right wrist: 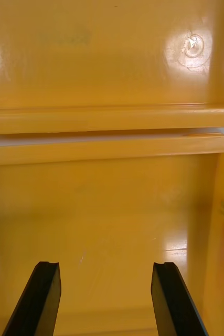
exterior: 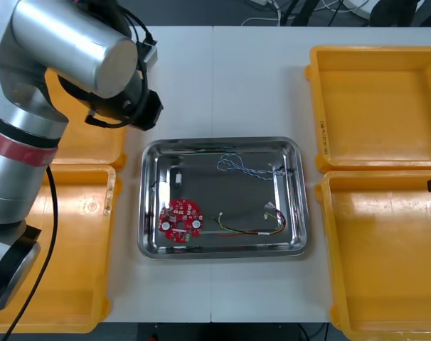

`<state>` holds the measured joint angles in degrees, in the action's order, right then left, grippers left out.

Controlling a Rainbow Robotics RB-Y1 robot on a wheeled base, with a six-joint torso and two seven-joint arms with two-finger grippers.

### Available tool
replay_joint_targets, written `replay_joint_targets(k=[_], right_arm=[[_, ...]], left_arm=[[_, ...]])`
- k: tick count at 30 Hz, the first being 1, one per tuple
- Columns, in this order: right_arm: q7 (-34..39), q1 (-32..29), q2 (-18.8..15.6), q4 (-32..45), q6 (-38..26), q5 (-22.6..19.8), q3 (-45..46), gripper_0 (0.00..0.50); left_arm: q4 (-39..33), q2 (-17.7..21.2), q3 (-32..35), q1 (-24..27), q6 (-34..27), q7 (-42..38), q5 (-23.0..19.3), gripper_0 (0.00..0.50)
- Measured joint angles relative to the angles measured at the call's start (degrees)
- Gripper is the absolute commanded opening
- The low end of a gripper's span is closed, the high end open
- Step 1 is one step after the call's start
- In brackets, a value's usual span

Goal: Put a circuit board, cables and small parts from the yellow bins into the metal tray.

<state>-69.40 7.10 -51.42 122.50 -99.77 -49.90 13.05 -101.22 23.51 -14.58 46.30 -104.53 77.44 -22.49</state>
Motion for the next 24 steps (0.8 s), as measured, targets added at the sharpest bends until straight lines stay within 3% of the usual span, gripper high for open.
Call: replay_joint_targets(k=[3, 13, 24], right_arm=[[0.0, -0.03, 0.0, 0.0, 0.0, -0.04, 0.44, 0.5], [0.0, -0.56, 0.0, 0.01, 0.02, -0.53, 1.67, 0.5], [0.0, -0.95, 0.0, 0.02, 0.03, -1.22, 1.71, 0.5]], left_arm=[[-0.18, -1.47, -2.69, 0.0, 0.0, -6.34, 1.67, 0.0], [-0.3, -4.8, -11.32, -0.09, 0.6, -7.15, 3.58, 0.001], [-0.4, -5.27, -18.96, -6.05, 8.89, -20.19, 8.03, 0.0]])
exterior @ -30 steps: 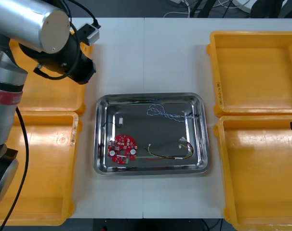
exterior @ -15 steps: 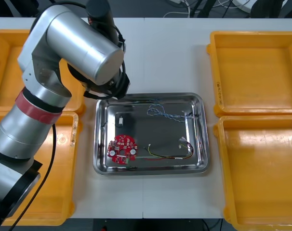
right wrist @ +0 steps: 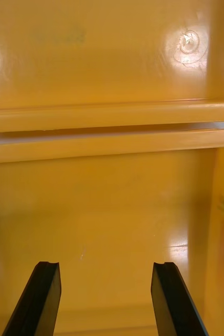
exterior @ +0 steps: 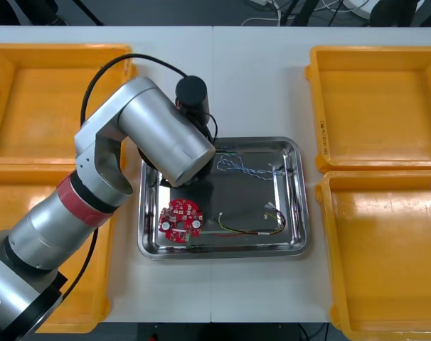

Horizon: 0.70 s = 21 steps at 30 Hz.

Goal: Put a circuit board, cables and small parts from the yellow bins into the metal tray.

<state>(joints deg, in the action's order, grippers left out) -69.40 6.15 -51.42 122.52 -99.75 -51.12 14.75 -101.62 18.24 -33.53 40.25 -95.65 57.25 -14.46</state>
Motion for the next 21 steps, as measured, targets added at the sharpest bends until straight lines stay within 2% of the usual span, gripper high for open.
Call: replay_joint_targets(k=[11, 21], right_arm=[[0.0, -0.09, 0.0, 0.0, 0.0, -0.16, 0.0, 0.5], [0.0, -0.1, 0.0, 0.01, -0.01, -0.18, 0.01, 0.5]], left_arm=[[0.22, 0.0, -3.06, -3.14, 4.65, -0.06, 0.4, 0.001], [4.51, -0.01, -4.67, -3.27, 9.15, -0.1, 0.41, 0.0]])
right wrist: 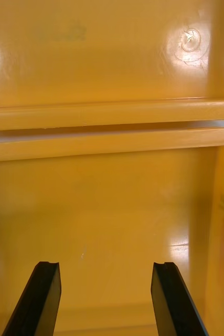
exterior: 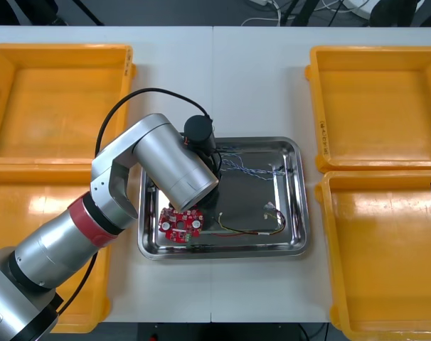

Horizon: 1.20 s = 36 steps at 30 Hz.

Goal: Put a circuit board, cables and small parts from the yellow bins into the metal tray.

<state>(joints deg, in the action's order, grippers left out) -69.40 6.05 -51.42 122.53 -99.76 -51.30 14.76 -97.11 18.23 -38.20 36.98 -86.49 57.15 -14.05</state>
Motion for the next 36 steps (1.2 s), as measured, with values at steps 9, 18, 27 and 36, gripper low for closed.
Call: replay_joint_targets(k=[9, 18, 27, 36], right_arm=[[0.0, 0.0, 0.0, 0.0, 0.0, 0.0, 0.0, 0.5], [0.0, 0.0, 0.0, 0.0, 0.0, 0.0, 0.0, 0.5], [0.0, 0.0, 0.0, 0.0, 0.0, 0.0, 0.0, 0.5], [0.0, 0.0, 0.0, 0.0, 0.0, 0.0, 0.0, 0.5]], left_arm=[[0.4, 0.0, -0.05, 0.0, 0.48, -0.01, 0.02, 0.305], [0.4, 0.0, -0.05, 0.0, 1.45, -0.44, -0.21, 0.5], [-0.01, 0.0, -0.05, 0.0, 1.46, -4.2, -1.42, 0.5], [-3.91, 0.0, 0.26, 0.01, -1.87, -4.24, -2.18, 0.5]])
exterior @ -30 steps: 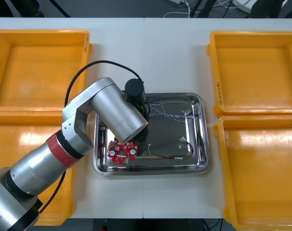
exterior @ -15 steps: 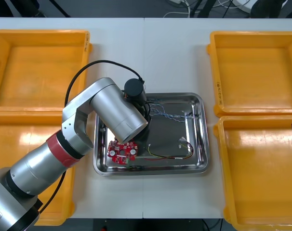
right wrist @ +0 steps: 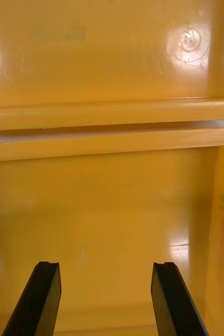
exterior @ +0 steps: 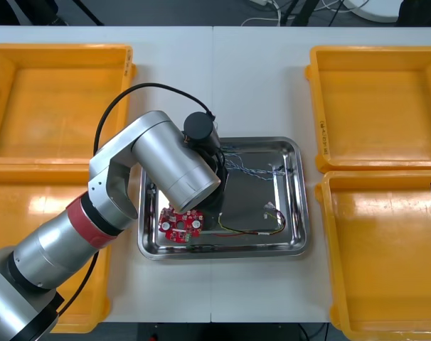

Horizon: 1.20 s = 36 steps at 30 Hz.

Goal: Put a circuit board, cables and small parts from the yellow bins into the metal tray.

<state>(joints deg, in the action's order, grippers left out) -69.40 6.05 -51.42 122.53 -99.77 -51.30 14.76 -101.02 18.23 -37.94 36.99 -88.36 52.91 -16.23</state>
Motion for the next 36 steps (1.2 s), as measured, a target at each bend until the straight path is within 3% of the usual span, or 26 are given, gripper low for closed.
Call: replay_joint_targets(k=[13, 21, 31, 36], right_arm=[[0.0, 0.0, 0.0, 0.0, 0.0, 0.0, 0.0, 0.5], [0.0, -0.01, 0.0, 0.01, -0.01, 0.0, 0.0, 0.5], [0.0, -0.06, 0.0, 0.04, -0.01, 0.0, 0.01, 0.5], [0.0, -0.08, 0.0, 0.04, -0.01, 0.0, 0.01, 0.5]], left_arm=[[-7.05, 0.66, 5.43, 0.15, -10.98, 0.01, -4.64, 0.5], [-9.92, 3.08, 14.89, 0.16, -16.65, 0.79, -10.84, 0.5], [-11.19, 8.76, 24.88, 0.17, -20.2, 15.21, -18.64, 0.5], [-11.32, 12.07, 27.9, 0.17, -21.14, 16.0, -22.12, 0.5]])
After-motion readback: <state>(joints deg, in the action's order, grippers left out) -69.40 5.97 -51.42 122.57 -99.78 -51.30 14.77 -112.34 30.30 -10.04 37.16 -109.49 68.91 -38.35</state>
